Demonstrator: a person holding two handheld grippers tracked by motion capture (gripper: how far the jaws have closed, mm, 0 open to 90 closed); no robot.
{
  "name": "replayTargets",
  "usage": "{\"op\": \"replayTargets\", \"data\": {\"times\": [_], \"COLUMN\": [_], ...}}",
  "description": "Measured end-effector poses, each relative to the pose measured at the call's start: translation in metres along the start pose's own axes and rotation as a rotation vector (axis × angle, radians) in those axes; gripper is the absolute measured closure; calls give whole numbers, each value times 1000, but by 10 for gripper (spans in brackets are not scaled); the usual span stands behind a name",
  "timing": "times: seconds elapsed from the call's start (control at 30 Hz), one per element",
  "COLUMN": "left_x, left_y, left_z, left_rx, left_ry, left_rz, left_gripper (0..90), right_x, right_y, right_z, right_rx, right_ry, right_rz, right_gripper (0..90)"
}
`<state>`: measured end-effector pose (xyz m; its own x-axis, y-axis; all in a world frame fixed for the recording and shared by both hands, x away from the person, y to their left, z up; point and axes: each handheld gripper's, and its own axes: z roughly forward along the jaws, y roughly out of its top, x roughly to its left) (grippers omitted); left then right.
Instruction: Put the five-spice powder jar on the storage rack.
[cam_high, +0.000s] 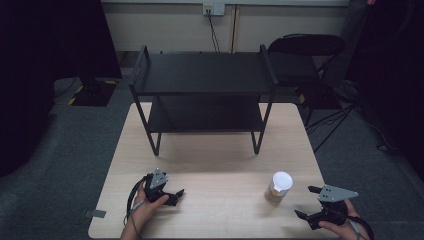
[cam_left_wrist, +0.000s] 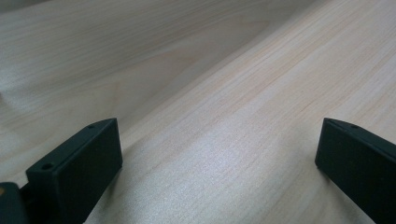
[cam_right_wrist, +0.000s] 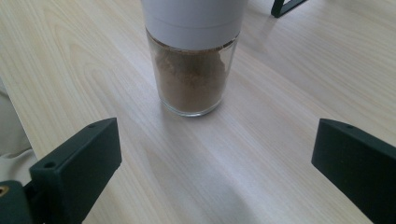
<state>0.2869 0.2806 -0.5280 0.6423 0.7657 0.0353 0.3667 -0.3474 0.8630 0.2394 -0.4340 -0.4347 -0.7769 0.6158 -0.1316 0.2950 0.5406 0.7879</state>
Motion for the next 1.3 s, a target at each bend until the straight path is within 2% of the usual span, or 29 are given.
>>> {"op": "replayTargets", "data": {"times": [0.13,0.37,0.5,0.6,0.77,1.0,1.2,1.3], "left_x": [0,0,0,0,0,0,0,0], "left_y": [0,0,0,0,0,0,0,0], "left_z": [0,0,0,0,0,0,0,0], "left_rx": [0,0,0,0,0,0,0,0], "left_ry": [0,0,0,0,0,0,0,0], "left_rz": [0,0,0,0,0,0,0,0], "left_gripper": [0,0,0,0,0,0,0,0], "right_x": [1,3,7,10,15,11,12,14], "right_y": [1,5,10,14,23,20,14,14], "right_z": [5,17,23,37,50,64,68,68], "right_rx": [17,15,5,-34,-41,-109,-148,-148], "right_ry": [5,12,8,14,0,-5,8,-1], "right_rz": [2,-1,-5,1,-14,55,42,34], "right_gripper": [6,7,7,9,22,118,302,304]}}
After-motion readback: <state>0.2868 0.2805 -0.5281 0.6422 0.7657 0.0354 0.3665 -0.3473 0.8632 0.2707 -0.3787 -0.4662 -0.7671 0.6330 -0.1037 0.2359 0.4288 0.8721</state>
